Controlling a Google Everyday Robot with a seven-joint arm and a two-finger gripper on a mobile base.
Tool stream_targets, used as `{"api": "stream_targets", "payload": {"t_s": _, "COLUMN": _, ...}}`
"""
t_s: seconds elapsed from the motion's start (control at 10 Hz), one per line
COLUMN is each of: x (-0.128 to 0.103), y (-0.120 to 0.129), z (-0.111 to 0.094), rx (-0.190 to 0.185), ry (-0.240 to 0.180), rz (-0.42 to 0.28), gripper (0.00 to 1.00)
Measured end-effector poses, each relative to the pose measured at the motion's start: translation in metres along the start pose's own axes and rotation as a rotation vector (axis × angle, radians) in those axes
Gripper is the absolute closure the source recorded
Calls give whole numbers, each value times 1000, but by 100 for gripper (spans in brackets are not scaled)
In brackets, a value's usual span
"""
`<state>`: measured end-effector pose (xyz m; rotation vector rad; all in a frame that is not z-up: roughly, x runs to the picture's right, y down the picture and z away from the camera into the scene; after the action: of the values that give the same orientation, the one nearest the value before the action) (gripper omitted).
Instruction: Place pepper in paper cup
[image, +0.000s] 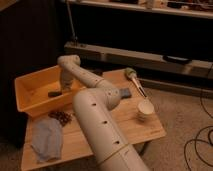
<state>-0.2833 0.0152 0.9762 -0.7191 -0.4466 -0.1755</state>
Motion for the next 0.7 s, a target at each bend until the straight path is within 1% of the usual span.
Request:
{"api": "stream_targets", "payload": {"t_s": 0.2, "x": -6, "y": -5, "z": -22, "rx": 38, "ry": -1, "rz": 7, "gripper": 100}}
{"api": "stream_targets", "payload": {"t_s": 0.5, "x": -24, "y": -11, "z": -87, "rx": 119, "ry": 8, "rz": 14, "gripper": 100}}
{"api": "stream_targets", "payload": {"t_s": 0.6, "x": -31, "y": -14, "z": -113, "rx": 151, "ry": 14, "rz": 13, "gripper": 100}}
{"api": "stream_targets", "payload": {"t_s": 0.7, "x": -35, "y": -16, "z": -128, "rx": 171, "ry": 19, "rz": 13, "gripper": 100}}
